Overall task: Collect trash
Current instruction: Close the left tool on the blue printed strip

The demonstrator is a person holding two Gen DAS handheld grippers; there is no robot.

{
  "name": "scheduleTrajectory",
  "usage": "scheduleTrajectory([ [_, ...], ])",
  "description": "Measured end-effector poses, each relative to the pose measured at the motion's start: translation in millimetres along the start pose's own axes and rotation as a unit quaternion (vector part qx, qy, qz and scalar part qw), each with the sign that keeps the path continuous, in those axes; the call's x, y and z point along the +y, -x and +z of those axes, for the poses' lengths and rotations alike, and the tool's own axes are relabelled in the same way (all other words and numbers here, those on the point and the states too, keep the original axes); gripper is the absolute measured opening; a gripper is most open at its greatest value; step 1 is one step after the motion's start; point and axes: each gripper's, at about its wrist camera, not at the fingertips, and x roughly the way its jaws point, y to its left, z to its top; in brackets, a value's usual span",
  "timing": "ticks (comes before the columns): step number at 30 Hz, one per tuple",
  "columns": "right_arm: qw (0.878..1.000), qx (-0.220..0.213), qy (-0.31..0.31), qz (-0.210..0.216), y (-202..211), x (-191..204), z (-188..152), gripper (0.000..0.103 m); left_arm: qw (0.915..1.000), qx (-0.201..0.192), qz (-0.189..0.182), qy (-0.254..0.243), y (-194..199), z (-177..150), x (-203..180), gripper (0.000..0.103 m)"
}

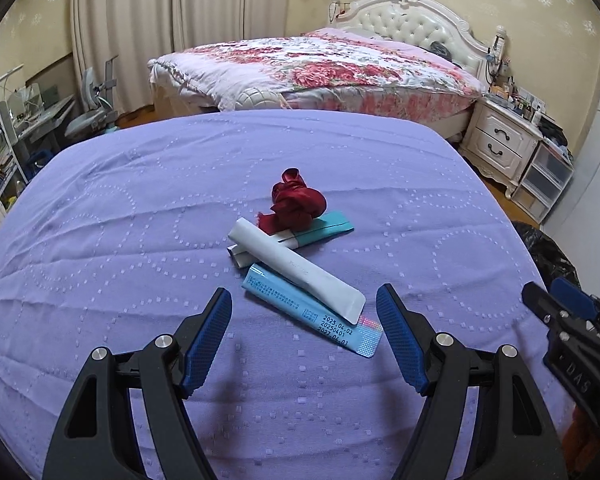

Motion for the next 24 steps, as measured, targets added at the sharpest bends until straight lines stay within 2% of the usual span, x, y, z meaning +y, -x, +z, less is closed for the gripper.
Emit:
scheduleTrajectory([
  [5,1.0,0.005,0.006,0.005,-4.3,9.3,0.7,0.047,0.9997,0.011,0.009,-0.018,-13.2,4.7,-9.6,0.073],
  [8,1.0,0.005,0.004,0.006,-4.9,9.2,0.3,0.054,0.9988,0.037,0.02,-0.025,-24.4,1.4,-7.8,0.073],
  [15,1.0,0.006,0.005,0.016,-4.7,12.4,-5.2,0.054,0.9981,0.047,0.028,-0.029,-15.3,-15.0,16.9,0.073],
  [24,1.0,0.003,0.006,0.024,-1.2,15.2,-10.7,0.054,0.998,0.052,0.037,-0.001,-2.5,-24.7,53.0,0.072],
])
